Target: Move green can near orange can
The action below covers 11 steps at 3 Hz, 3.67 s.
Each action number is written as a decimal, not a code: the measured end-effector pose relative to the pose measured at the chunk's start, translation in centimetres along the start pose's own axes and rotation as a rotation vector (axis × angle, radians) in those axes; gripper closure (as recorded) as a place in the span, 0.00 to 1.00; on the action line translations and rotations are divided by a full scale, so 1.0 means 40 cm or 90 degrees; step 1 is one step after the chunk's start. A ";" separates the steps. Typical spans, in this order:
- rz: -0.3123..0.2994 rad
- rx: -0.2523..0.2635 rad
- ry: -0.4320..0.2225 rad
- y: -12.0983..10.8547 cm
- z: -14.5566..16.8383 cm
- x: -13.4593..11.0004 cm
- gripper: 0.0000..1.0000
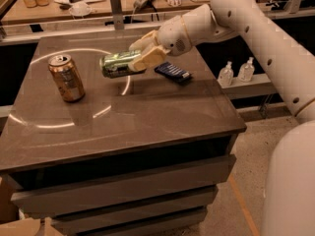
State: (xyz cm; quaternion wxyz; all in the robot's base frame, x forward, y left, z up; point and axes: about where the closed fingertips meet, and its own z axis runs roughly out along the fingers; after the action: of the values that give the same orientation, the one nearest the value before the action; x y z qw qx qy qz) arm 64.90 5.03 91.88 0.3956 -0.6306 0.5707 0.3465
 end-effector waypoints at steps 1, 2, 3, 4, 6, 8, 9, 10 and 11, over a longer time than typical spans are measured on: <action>0.018 -0.008 0.010 0.017 0.048 0.009 1.00; 0.031 -0.029 -0.002 0.036 0.091 0.019 0.82; 0.050 -0.050 -0.029 0.042 0.123 0.025 0.59; 0.064 -0.061 -0.049 0.042 0.144 0.034 0.35; 0.071 -0.068 -0.049 0.042 0.168 0.051 0.00; 0.068 -0.059 -0.044 0.043 0.172 0.059 0.00; 0.065 -0.048 -0.042 0.043 0.171 0.062 0.00; 0.061 -0.038 -0.034 0.040 0.169 0.065 0.00; 0.056 -0.027 -0.025 0.037 0.168 0.068 0.00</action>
Offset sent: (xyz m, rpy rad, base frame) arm -0.0207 0.0393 -0.0368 0.0177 0.1017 0.0359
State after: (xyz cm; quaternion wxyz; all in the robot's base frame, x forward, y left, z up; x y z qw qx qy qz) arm 63.83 9.78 86.29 0.3780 -0.6063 0.5824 0.3879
